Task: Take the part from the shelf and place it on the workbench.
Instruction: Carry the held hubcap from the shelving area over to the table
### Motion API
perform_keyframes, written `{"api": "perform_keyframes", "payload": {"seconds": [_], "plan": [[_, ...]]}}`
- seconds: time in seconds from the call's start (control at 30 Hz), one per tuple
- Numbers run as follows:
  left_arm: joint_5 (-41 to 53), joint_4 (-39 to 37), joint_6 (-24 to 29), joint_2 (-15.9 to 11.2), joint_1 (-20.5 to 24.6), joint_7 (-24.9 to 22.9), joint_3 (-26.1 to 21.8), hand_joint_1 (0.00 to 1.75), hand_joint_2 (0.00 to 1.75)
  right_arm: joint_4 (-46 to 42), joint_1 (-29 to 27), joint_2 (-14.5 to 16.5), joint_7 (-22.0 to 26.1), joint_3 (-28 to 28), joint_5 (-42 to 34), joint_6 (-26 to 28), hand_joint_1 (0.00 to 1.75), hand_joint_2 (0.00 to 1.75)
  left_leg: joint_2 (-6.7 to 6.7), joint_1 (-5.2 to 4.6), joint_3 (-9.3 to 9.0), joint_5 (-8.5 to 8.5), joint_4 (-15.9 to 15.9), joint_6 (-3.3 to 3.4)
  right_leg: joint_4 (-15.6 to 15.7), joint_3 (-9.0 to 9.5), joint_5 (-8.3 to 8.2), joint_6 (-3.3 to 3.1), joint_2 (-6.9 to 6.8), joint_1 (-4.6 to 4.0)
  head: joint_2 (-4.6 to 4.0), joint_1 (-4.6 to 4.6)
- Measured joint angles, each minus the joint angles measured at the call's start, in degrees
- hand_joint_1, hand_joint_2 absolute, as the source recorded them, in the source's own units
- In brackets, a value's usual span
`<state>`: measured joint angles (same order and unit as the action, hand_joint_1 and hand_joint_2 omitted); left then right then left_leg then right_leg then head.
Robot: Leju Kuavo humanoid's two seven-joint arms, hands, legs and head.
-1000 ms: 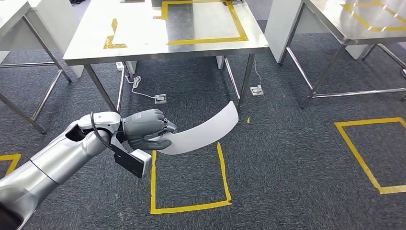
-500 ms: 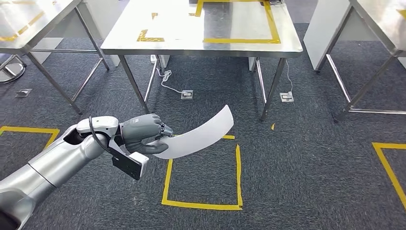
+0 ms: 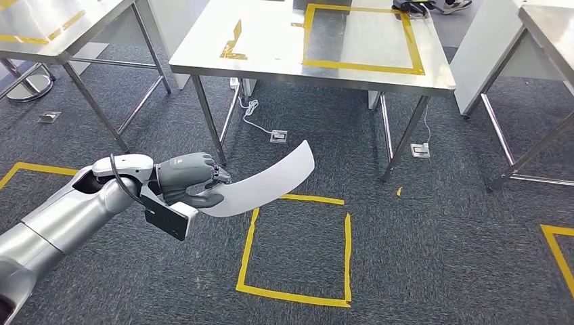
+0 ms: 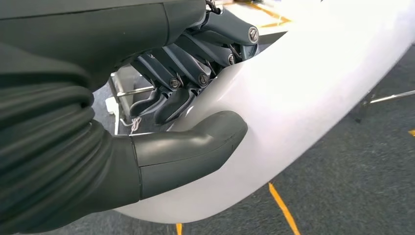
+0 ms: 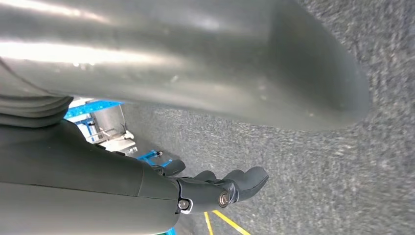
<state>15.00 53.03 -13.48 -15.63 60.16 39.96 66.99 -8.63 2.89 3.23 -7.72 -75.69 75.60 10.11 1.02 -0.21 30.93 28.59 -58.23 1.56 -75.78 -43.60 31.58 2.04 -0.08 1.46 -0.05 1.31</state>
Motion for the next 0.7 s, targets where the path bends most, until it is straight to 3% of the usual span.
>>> {"api": "perform_keyframes", "payload": {"seconds": [0.03,0.1,0.17,0.23,0.3,0.37,0.4,0.47,0.5,0.53,0.57,0.6,0.67,0.7], "plan": [[0.05,-0.09,0.03,-0.01,-0.02,-0.02,0.02,1.75,1.75,0.01,-0.02,0.01,0.0,0.0,0.0,0.03,0.0,0.0,0.19,0.02,-0.7,0.51,-0.01,-0.21,1.82,-0.02,-1.5,0.02,0.02,0.09,0.0,-0.03],[0.24,-0.32,0.11,0.01,0.11,-0.02,0.05,1.75,1.75,0.06,-0.1,0.03,0.01,0.0,0.0,0.14,0.0,0.0,0.45,0.03,-2.08,1.91,-0.1,-0.7,9.54,1.84,-6.48,0.24,0.03,0.44,0.0,-0.12],[0.55,-0.68,0.2,0.2,0.27,-0.04,0.15,1.75,1.75,0.16,-0.17,0.11,0.4,0.0,-0.01,0.25,0.0,0.0,0.75,0.0,-2.81,3.28,-0.15,-1.38,14.92,3.4,-8.94,-0.1,0.01,0.36,0.0,-0.17],[0.73,-1.06,0.24,0.47,0.47,-0.03,0.2,1.75,1.75,0.24,-0.17,0.21,0.55,0.0,-0.01,0.31,0.0,0.0,1.04,0.14,-3.55,3.78,-0.37,-2.26,15.8,4.2,-7.96,-1.29,-0.05,-0.04,0.0,-0.19],[0.78,-1.32,0.26,0.68,0.77,0.0,0.1,1.75,1.75,0.24,-0.08,0.18,0.05,0.0,0.02,0.35,0.0,0.0,0.81,0.39,-2.86,2.56,-3.17,-3.0,16.02,5.9,-6.95,-2.43,-0.07,-0.1,0.01,-0.24],[0.77,-1.62,0.27,0.94,0.93,0.02,0.07,1.75,1.75,0.24,-0.02,0.04,-0.15,0.0,0.08,0.36,0.0,0.0,0.09,0.49,1.45,0.68,-10.19,-3.42,16.29,8.35,-5.37,-3.15,-0.1,-0.14,0.01,-0.18],[0.78,-1.81,0.32,1.05,0.86,0.01,0.1,1.75,1.75,0.24,-0.05,-0.01,-0.09,0.0,0.09,0.36,0.0,0.0,-0.25,0.49,4.41,0.95,-14.04,-3.51,16.45,9.68,-4.39,-3.36,-0.11,-0.19,0.0,-0.13],[0.87,-2.25,0.48,1.14,0.66,-0.02,0.25,1.75,1.75,0.24,-0.11,-0.03,0.0,0.0,0.09,0.36,0.0,0.0,-0.46,0.45,9.87,5.34,-18.22,-3.4,16.8,12.51,-2.27,-3.56,0.07,-0.31,0.0,-0.1],[0.93,-2.43,0.57,1.15,0.6,-0.05,0.32,1.75,1.75,0.25,-0.19,-0.02,-0.01,0.0,0.09,0.35,0.0,0.0,-0.47,0.36,11.81,7.94,-18.13,-3.19,16.94,14.04,-1.15,-3.6,0.2,-0.33,0.0,-0.1],[0.97,-2.6,0.64,1.16,0.59,-0.04,0.36,1.75,1.75,0.25,-0.27,0.0,-0.03,0.0,0.09,0.36,0.0,0.0,-0.48,0.2,13.12,9.32,-16.63,-2.88,17.09,15.65,0.0,-3.57,0.35,-0.33,0.0,-0.1],[0.98,-2.73,0.68,1.16,0.6,-0.03,0.38,1.75,1.75,0.26,-0.33,0.02,-0.04,0.0,0.09,0.37,0.0,0.0,-0.49,-0.11,13.88,8.12,-13.8,-2.46,17.28,17.29,1.18,-3.48,0.44,-0.31,0.0,-0.1],[0.99,-2.89,0.73,1.16,0.6,-0.02,0.4,1.75,1.75,0.3,-0.42,0.08,-0.04,0.0,0.09,0.43,0.0,0.0,-0.53,-0.51,14.19,3.67,-9.87,-1.92,17.59,18.7,2.35,-3.39,0.51,-0.26,0.0,-0.09],[1.02,-3.29,0.9,1.13,0.6,-0.03,0.51,1.75,1.75,0.5,-0.42,0.38,0.17,0.0,0.1,0.67,0.0,0.0,-0.42,-1.48,14.16,-8.19,-1.85,-0.93,18.35,21.23,4.62,-3.01,0.72,-0.35,0.0,-0.08],[1.06,-3.44,1.01,1.14,0.56,-0.03,0.56,1.75,1.75,0.6,-0.4,0.52,0.22,-0.01,0.08,0.91,0.0,0.0,-0.25,-1.72,13.83,-12.04,0.38,-0.6,19.04,22.51,5.42,-2.83,0.83,-0.44,0.0,-0.07]]}}
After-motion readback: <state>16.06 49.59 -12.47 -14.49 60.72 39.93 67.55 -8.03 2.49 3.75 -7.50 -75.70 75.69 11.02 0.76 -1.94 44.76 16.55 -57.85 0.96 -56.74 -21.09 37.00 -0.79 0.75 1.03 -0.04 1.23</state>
